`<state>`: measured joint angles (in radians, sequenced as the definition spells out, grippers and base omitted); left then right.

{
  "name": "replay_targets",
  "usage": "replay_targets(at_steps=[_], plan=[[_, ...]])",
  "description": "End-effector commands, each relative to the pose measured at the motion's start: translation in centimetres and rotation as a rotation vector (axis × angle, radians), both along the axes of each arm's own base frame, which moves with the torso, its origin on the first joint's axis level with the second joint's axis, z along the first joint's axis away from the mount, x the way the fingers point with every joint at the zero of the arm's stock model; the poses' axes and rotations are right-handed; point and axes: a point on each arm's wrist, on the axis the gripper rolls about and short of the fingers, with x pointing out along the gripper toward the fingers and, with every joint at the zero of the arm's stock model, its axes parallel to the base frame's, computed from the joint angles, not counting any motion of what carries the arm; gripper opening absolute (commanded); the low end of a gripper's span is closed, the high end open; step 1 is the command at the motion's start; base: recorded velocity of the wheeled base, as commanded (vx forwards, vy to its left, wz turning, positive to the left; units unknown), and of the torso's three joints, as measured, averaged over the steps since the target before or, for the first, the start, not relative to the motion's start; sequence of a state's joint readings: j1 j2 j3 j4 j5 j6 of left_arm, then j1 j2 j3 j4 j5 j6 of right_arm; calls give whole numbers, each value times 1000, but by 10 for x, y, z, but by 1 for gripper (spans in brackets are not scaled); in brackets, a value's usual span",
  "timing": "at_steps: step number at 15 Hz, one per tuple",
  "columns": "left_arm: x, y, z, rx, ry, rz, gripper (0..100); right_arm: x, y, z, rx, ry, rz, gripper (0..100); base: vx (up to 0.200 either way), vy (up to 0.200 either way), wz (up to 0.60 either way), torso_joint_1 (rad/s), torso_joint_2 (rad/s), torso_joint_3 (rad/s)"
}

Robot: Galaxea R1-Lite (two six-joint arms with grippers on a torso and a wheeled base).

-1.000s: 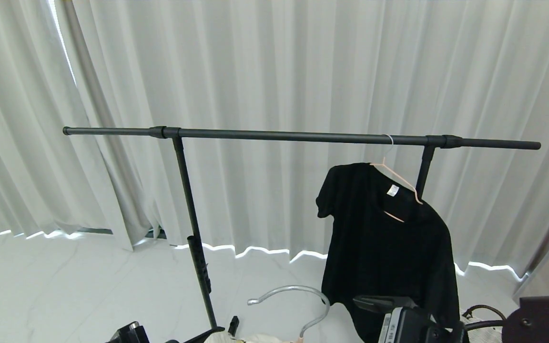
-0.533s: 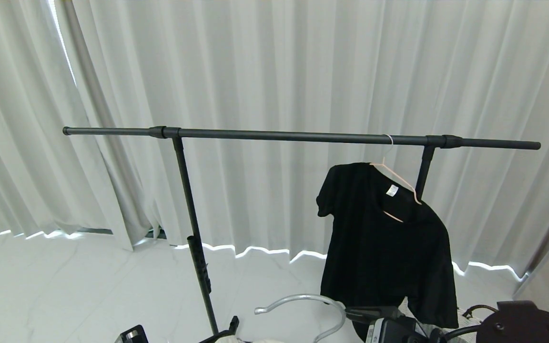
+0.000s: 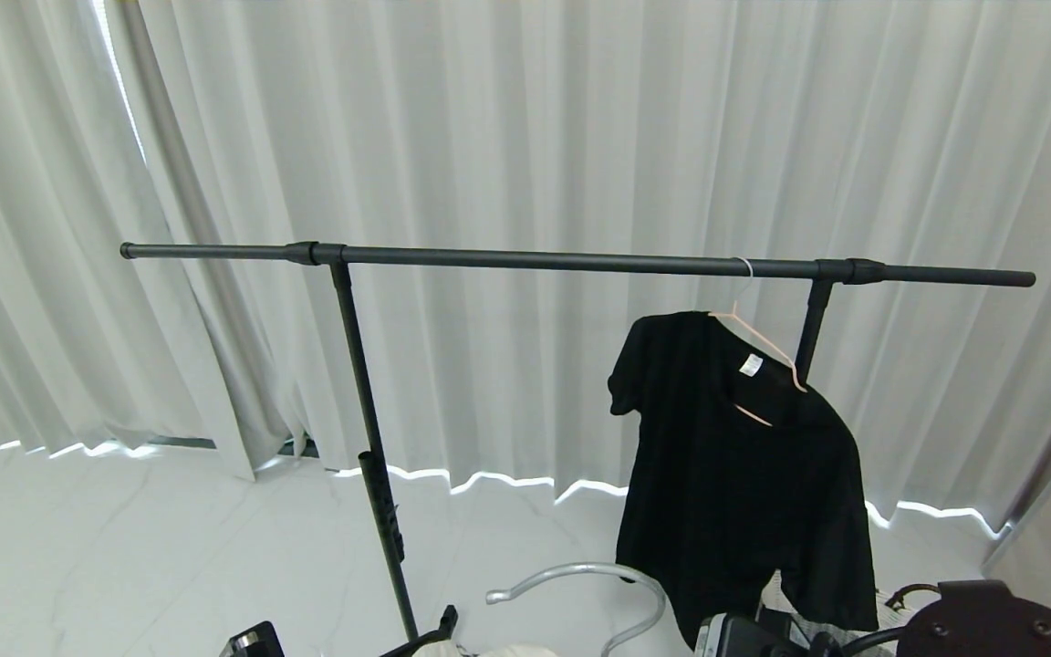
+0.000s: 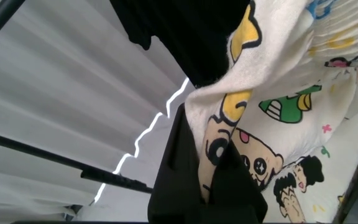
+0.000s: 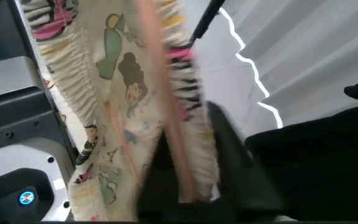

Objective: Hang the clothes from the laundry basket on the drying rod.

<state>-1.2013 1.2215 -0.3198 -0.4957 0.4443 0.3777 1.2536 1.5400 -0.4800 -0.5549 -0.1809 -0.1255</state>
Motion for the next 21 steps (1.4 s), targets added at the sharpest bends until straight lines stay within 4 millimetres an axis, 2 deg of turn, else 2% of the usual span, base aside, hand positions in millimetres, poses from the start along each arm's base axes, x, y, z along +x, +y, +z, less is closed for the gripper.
replay_targets(at_steps=[1,4,5,12,15,18,21], plan=[[0,0,0,-2,-1,1,0,0,0,0,-3,0,-2,0,0,0,0,0,0,0],[0,0,0,-1,0,1,0,0,0,0,0,-4,-5,0,0,0,0,0,0,0],[0,0,0,-1,0,1,100,1,-1,1,2,-5,-8,0,0,0,0,0,0,0],[-3,7,-2,-10,2,5,100,16,-11,6,12,-38,-114,0,0,0,0,0,0,0],[2,23,-8,-22,16,91,100,23,-22,16,33,-76,-148,0,0,0,0,0,0,0],[5,60,-27,-14,30,262,100,26,-33,26,64,-110,-167,0,0,0,0,0,0,0],[0,78,-39,-11,41,338,100,24,-35,29,76,-120,-133,0,0,0,0,0,0,0]])
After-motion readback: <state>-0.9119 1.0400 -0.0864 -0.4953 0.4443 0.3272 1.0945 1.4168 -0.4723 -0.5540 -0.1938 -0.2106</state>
